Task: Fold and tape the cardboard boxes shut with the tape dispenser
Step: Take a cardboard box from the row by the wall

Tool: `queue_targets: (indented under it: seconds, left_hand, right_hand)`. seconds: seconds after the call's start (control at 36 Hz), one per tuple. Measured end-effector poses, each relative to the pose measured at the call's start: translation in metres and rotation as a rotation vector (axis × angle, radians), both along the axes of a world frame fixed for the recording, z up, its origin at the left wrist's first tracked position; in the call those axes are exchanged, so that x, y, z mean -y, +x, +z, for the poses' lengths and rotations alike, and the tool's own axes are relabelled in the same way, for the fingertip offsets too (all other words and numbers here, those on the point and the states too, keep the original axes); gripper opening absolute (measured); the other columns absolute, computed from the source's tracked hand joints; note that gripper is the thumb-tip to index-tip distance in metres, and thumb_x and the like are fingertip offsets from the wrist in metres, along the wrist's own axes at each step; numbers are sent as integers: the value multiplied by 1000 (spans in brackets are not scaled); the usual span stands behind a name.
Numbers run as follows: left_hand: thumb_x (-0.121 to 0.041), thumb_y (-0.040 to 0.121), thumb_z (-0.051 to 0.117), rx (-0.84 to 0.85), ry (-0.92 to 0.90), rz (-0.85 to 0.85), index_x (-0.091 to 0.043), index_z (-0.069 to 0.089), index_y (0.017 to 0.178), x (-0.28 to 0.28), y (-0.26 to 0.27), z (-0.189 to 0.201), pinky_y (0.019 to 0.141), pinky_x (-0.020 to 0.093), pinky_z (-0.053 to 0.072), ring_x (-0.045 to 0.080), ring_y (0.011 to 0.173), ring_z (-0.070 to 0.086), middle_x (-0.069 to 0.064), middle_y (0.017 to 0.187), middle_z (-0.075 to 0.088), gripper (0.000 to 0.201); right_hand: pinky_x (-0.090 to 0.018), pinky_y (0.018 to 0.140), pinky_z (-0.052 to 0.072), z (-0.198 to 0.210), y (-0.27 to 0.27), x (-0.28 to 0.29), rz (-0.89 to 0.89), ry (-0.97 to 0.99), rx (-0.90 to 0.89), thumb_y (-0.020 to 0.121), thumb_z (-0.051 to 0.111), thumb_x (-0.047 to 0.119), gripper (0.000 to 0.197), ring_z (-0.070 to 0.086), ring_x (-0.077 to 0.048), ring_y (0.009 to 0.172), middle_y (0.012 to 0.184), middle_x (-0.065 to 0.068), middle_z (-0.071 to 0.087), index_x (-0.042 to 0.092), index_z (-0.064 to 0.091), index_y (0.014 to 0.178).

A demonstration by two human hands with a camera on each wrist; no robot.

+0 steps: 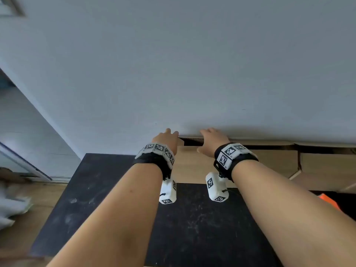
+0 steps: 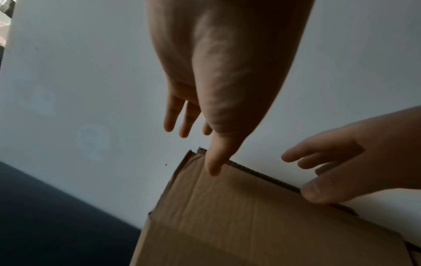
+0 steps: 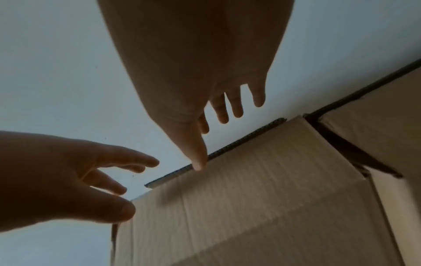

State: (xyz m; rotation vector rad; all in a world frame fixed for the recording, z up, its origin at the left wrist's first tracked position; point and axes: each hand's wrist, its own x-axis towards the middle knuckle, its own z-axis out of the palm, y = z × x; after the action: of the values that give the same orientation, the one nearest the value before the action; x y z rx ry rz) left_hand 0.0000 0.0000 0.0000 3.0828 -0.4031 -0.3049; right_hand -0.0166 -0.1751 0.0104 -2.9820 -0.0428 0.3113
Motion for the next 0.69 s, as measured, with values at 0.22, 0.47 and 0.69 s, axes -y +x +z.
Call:
queue_targets:
  seconds: [0.22,0.47,0.69]
  left_hand:
    - [-18,90,54,-88,2,5,-24,46,131,3,20,-28,87,38,46,29,115,49,4,130,50,42]
    - [-1,87,40,-241,-36,64,-18,38,136,3,20,-50,81,45,53,33,94,60,10,151,20,52]
    - [0,91,43,-273,-51,72,-17,39,140,0,16,-50,86,41,53,31,99,62,12,155,13,53]
  right_hand:
    - [-55,117,11,-20,22,-2,15,-83,-175,87,56,42,67,15,-29,146,157,-6,25,28,31,147]
    - [-57,118,11,-46,23,-16,-67,-2,-306,93,52,37,69,1,-32,149,163,-6,3,32,19,153]
    - [-55,119,12,-43,16,-21,-77,21,-382,94,51,32,74,-8,-29,150,164,-3,-9,39,9,154]
